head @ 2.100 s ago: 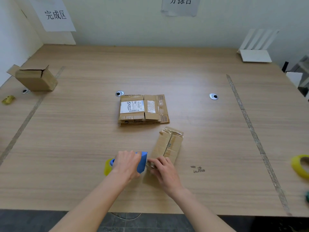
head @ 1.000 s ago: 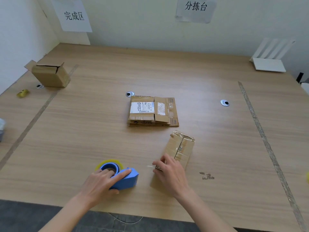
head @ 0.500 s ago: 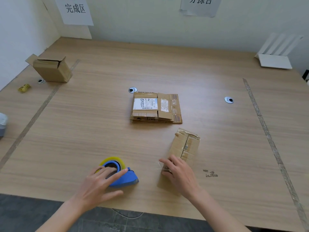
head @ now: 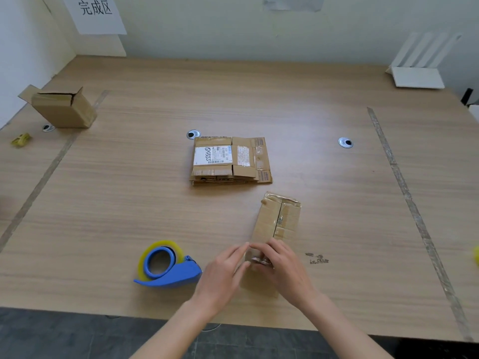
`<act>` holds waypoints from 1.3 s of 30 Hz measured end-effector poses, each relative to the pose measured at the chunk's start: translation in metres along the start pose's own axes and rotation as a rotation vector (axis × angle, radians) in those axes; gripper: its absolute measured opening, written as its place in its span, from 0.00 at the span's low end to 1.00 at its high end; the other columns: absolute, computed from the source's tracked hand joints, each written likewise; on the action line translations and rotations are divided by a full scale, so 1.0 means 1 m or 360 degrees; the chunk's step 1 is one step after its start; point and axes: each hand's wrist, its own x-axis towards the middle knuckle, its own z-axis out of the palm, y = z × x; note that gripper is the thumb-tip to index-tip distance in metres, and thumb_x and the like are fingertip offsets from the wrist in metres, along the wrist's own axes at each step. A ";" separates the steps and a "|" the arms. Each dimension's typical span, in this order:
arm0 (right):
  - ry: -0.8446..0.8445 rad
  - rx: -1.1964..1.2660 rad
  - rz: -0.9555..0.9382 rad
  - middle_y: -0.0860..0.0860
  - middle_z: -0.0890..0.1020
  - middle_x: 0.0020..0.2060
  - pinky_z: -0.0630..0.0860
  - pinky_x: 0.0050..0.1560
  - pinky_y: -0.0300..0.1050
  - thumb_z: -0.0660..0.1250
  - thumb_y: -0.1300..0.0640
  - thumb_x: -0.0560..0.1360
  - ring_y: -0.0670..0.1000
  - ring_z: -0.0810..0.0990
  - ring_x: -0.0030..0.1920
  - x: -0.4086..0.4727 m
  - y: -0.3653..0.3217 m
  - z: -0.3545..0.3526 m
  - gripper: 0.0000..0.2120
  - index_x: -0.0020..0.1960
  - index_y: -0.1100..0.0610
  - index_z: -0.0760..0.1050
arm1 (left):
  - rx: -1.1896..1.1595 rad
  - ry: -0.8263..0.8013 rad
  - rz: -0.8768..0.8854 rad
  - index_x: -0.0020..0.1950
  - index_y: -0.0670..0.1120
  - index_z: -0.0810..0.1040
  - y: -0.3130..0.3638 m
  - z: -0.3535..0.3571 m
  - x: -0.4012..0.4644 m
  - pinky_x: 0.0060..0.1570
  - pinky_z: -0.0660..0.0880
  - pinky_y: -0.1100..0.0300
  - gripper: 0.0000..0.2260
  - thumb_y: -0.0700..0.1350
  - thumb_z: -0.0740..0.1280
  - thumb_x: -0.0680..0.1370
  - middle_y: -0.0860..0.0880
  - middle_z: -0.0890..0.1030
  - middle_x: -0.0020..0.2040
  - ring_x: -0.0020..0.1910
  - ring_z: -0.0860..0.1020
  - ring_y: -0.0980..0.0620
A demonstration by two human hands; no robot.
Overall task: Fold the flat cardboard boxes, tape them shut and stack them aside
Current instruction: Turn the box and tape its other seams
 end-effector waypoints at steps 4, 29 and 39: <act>0.0018 0.0061 0.0015 0.44 0.78 0.49 0.74 0.46 0.38 0.76 0.53 0.75 0.47 0.76 0.49 -0.007 0.009 -0.006 0.21 0.66 0.51 0.78 | -0.0107 0.0059 -0.0148 0.73 0.47 0.74 0.003 0.015 0.009 0.63 0.64 0.76 0.18 0.45 0.65 0.83 0.52 0.79 0.67 0.65 0.76 0.59; 0.0363 0.0067 0.0111 0.45 0.77 0.62 0.70 0.66 0.44 0.71 0.51 0.78 0.48 0.75 0.65 -0.019 0.043 0.018 0.15 0.64 0.51 0.79 | -0.0551 0.0312 -0.0544 0.65 0.49 0.80 0.002 0.063 0.014 0.59 0.75 0.63 0.13 0.39 0.62 0.84 0.57 0.81 0.58 0.58 0.77 0.64; 0.0276 0.0165 0.0152 0.43 0.76 0.64 0.69 0.69 0.42 0.65 0.44 0.80 0.45 0.73 0.68 -0.019 0.044 0.004 0.17 0.65 0.51 0.79 | -0.0461 0.0294 -0.0650 0.66 0.50 0.79 0.003 0.053 0.018 0.59 0.75 0.58 0.13 0.47 0.59 0.85 0.55 0.82 0.59 0.58 0.78 0.59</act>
